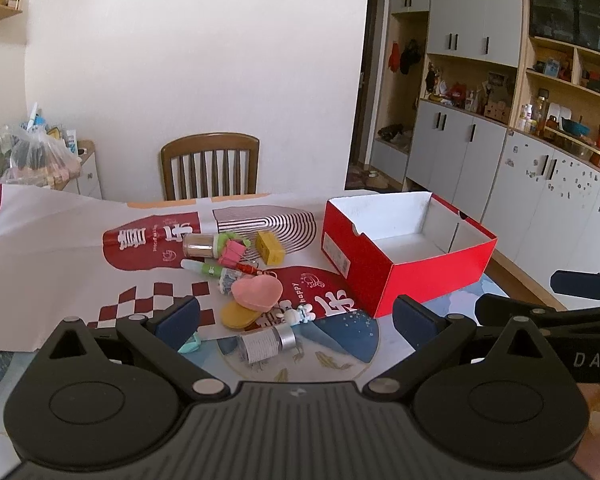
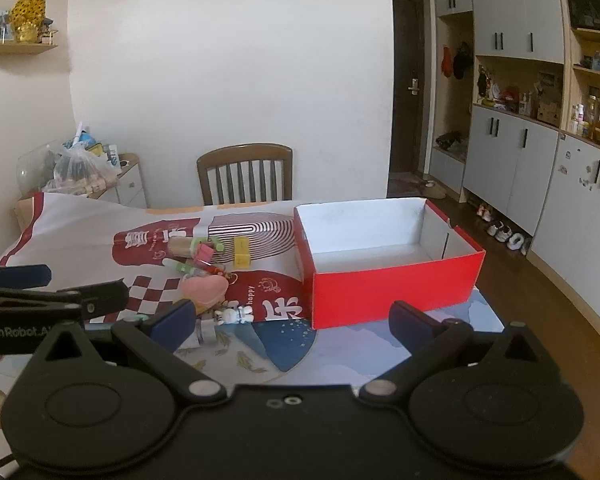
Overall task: Organize rigid objects
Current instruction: 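Move the left and right tools toward the cluster of small items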
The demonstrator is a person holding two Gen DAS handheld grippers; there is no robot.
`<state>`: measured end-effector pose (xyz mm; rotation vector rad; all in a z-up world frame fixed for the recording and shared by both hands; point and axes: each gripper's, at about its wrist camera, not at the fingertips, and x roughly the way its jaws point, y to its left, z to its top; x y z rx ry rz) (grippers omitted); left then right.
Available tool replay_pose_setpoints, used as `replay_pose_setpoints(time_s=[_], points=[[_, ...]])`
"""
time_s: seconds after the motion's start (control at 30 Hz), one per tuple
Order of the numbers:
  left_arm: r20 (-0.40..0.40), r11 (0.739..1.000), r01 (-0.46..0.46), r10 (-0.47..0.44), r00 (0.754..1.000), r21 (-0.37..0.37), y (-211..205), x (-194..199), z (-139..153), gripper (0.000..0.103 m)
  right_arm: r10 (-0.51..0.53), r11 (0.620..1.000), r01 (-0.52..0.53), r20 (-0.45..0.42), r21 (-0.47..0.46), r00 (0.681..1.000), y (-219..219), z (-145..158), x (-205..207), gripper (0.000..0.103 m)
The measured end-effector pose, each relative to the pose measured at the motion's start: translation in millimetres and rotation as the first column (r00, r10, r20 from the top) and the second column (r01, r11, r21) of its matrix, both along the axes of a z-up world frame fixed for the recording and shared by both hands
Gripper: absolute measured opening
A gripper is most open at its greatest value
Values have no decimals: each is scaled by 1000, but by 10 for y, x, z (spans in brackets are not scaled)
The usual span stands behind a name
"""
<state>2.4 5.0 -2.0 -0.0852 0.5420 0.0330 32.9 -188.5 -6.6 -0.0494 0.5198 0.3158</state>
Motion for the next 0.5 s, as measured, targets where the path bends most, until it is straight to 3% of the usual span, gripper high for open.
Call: replay_pose_setpoints(time_s=[0.5], points=[[4, 1000, -11, 11, 1000, 1, -15, -3, 4, 103, 40, 999, -40, 6, -1, 999, 28, 44, 2, 103]])
